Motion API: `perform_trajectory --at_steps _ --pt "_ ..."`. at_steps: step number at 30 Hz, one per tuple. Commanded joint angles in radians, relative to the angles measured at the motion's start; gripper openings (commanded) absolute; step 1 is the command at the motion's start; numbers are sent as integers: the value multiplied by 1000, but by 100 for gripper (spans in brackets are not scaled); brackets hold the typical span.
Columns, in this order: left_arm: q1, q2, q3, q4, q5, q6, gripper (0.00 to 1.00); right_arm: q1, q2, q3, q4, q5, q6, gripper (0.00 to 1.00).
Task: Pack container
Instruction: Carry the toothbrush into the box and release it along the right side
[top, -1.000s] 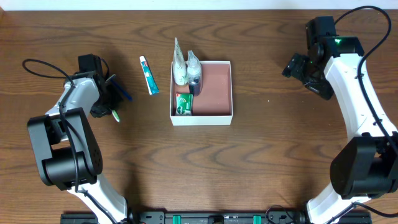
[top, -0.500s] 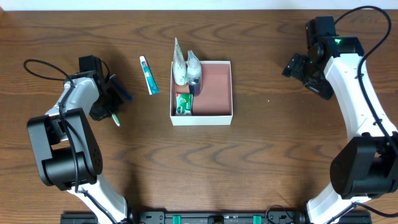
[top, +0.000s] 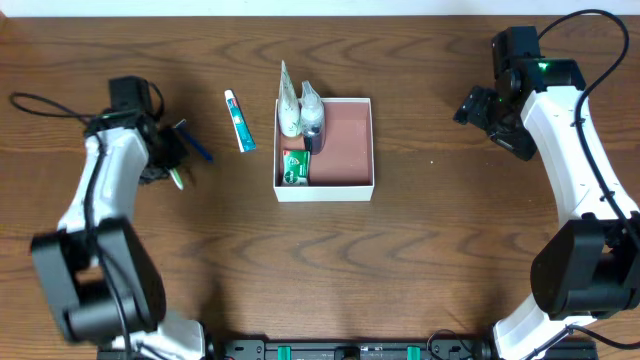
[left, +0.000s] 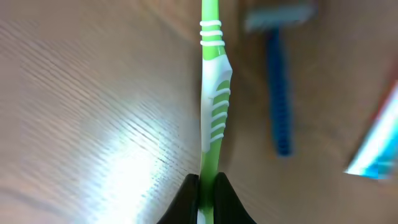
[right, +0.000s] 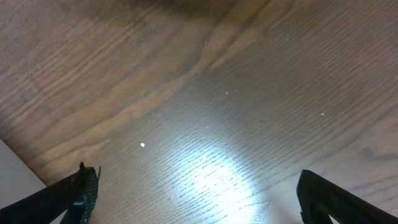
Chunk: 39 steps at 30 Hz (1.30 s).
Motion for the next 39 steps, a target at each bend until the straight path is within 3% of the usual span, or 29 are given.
perform_trajectory --at_steps 1,8,12,19,26,39 --pt "-9 -131 31 -22 -2 17 6 -2 5 0 0 2 6 99" --pt "-131 -330 31 -52 100 109 6 -2 5 0 0 2 6 99" --pt "-272 -410 31 -47 147 168 6 -2 5 0 0 2 6 99" --pt "-533 -426 30 -16 146 170 6 -2 5 0 0 2 6 99" --pt "-686 -339 30 97 130 80 6 -2 5 0 0 2 6 99" --pt "-835 -103 30 264 94 -165 6 -2 5 0 0 2 6 99"
